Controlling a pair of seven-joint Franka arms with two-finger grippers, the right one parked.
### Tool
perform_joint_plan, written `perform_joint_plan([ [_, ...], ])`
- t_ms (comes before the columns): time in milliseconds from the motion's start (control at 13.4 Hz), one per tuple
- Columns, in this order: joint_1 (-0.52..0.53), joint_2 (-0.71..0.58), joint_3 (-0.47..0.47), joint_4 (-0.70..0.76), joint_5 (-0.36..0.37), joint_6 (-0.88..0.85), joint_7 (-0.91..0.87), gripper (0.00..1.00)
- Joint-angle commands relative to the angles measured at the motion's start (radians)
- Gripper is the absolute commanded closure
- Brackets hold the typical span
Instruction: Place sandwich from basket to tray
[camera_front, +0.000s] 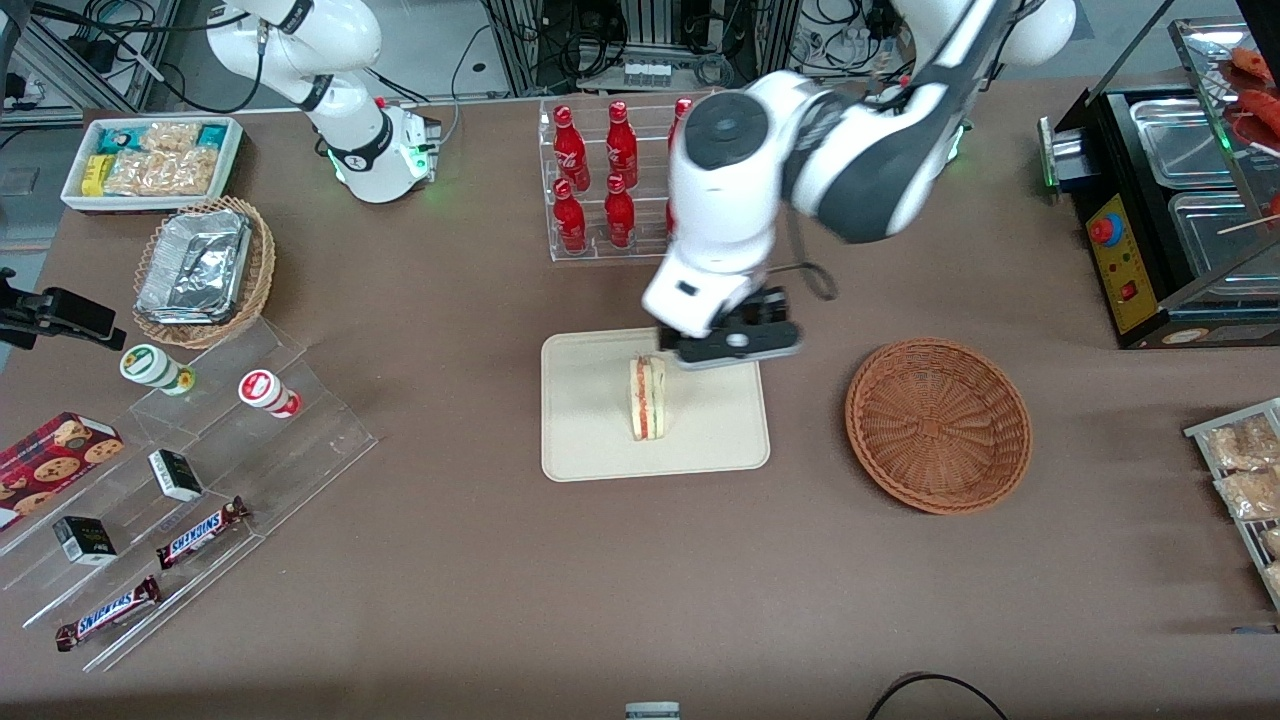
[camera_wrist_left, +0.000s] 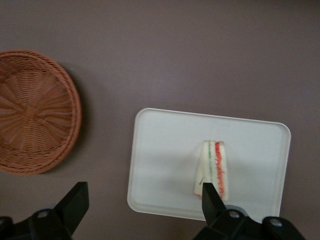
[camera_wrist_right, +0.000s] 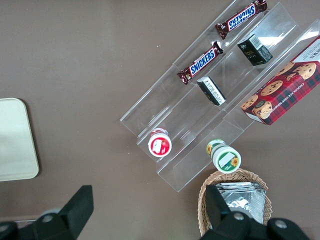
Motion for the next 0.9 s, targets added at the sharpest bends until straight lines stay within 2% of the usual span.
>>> perform_joint_plan([
  [0, 0.128, -0.131, -0.006, -0.091, -0.075, -0.057, 0.156, 0.00],
  [373, 0.330, -0.288, -0.006, -0.209, -0.087, -0.089, 0.406, 0.00],
  [597, 0.426, -0.317, -0.006, -0.201, -0.093, -0.134, 0.532, 0.00],
  [821, 0.475, -0.335, -0.005, -0.201, -0.104, -0.163, 0.609, 0.00],
])
